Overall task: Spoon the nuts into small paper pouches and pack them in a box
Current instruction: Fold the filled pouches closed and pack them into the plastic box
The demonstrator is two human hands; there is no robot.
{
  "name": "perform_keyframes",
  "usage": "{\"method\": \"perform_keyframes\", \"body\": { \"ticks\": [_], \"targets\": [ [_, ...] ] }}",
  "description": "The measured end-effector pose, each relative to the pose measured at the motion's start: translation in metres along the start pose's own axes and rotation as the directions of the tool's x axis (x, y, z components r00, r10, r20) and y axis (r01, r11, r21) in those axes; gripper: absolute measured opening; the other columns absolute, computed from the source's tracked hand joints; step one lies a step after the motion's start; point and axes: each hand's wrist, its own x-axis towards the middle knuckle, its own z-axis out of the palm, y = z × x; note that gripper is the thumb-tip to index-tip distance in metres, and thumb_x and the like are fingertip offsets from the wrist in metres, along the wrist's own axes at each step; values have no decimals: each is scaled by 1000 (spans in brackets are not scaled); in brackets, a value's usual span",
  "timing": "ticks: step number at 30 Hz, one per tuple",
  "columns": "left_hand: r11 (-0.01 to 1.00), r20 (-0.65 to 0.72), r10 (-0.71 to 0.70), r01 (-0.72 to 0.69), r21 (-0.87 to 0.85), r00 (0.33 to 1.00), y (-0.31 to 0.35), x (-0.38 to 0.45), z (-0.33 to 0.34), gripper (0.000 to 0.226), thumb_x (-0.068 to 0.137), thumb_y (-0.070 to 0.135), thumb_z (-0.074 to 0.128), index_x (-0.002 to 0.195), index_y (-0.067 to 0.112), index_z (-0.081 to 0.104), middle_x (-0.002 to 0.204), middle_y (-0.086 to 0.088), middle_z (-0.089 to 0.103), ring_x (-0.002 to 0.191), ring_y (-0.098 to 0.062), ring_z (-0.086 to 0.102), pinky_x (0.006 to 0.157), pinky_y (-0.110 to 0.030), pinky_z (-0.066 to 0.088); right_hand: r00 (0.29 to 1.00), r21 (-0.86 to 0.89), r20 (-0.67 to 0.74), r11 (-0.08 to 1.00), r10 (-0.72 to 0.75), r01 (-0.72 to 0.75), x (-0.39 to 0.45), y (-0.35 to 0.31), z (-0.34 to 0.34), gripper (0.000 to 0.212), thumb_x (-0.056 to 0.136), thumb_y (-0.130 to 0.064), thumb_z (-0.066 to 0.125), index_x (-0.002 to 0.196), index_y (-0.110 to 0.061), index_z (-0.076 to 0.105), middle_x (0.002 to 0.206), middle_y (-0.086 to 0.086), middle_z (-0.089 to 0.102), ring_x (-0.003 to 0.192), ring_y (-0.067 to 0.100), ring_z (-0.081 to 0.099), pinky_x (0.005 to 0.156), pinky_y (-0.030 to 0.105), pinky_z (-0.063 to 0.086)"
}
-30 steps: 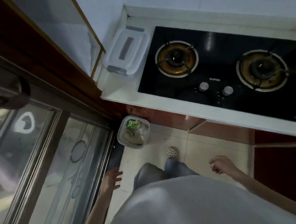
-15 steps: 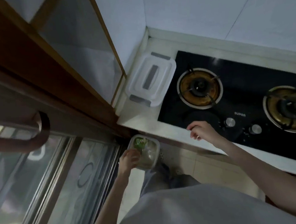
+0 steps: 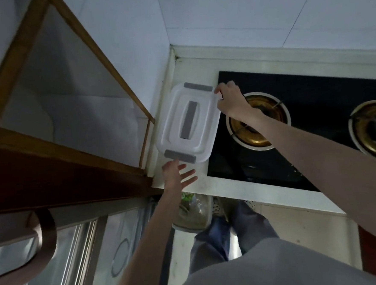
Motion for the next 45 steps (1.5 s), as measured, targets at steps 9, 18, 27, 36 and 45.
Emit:
{"method": "perform_keyframes", "body": {
  "ticks": [9, 18, 27, 36, 45],
  "targets": [
    [1000, -11, 3, -3, 26, 1000, 3, 17, 22, 46, 100, 24, 53, 140, 6, 36, 120, -19, 58, 80, -29, 67, 59, -38, 60, 983, 37, 181, 999, -37, 31, 30, -4, 11, 55, 93, -4, 40, 146, -13, 28, 132, 18, 43, 111, 31, 51, 95, 39, 46],
    [948, 16, 187, -185, 259, 982, 12, 8, 24, 51, 102, 25, 48, 143, 1, 30, 135, -23, 49, 109, -31, 58, 67, -31, 58, 996, 51, 28, 995, 90, -91, 3, 19, -32, 43, 94, -17, 40, 137, -15, 44, 129, 13, 46, 112, 30, 51, 84, 32, 41],
    [685, 268, 413, -491, 539, 870, 49, -25, 80, 37, 105, 40, 33, 136, 21, 36, 106, 2, 58, 86, -7, 56, 62, -25, 48, 943, 250, -97, 925, 317, -285, -100, 65, -109, 40, 97, -27, 39, 129, -7, 49, 110, 11, 58, 91, 24, 59, 74, 37, 51],
    [386, 545, 464, -713, 586, 699, 42, -65, 162, 45, 103, 41, 33, 130, 8, 47, 118, -8, 59, 98, -23, 56, 82, -32, 43, 777, 256, -363, 857, 514, -447, -209, 117, -141, 36, 99, -28, 39, 106, 2, 57, 107, 16, 54, 96, 32, 52, 76, 32, 34],
    [126, 820, 257, -859, 496, 511, -45, -148, 263, 32, 99, 48, 40, 105, 23, 59, 85, 12, 64, 68, 7, 62, 48, -8, 41, 524, 535, -333, 615, 784, -579, -374, 199, -157, 42, 100, -36, 38, 88, 0, 56, 95, 19, 63, 80, 32, 59, 67, 41, 46]
  ]
}}
